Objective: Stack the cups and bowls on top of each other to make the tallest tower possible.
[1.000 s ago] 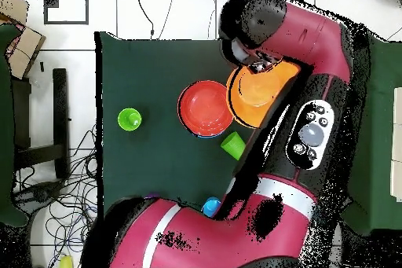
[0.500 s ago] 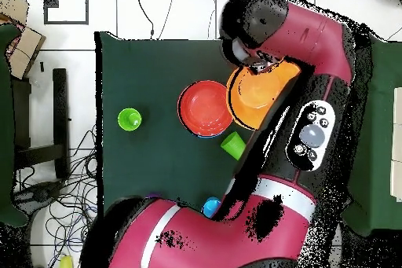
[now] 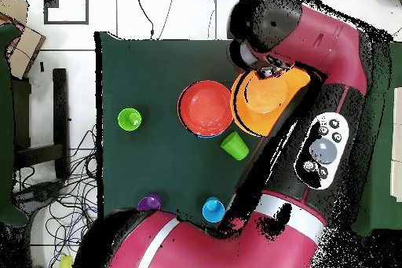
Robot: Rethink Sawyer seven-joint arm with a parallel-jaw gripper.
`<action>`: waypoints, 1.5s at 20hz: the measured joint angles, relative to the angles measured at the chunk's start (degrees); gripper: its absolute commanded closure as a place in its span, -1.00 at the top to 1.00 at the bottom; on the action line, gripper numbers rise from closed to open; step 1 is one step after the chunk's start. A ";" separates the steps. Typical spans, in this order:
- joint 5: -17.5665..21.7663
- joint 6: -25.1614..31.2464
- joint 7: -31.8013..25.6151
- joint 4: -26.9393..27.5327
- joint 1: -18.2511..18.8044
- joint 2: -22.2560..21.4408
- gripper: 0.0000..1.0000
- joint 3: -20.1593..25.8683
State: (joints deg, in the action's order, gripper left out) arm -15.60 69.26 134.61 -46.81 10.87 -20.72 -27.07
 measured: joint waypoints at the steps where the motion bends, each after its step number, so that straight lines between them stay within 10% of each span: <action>1: 0.01 0.01 0.00 -0.01 0.00 -0.09 -1.00 -0.10; 30: -0.12 0.01 0.00 -0.16 -0.32 -0.65 -1.00 -1.13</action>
State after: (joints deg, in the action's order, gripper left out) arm -15.72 69.27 134.61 -46.97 10.55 -21.37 -28.20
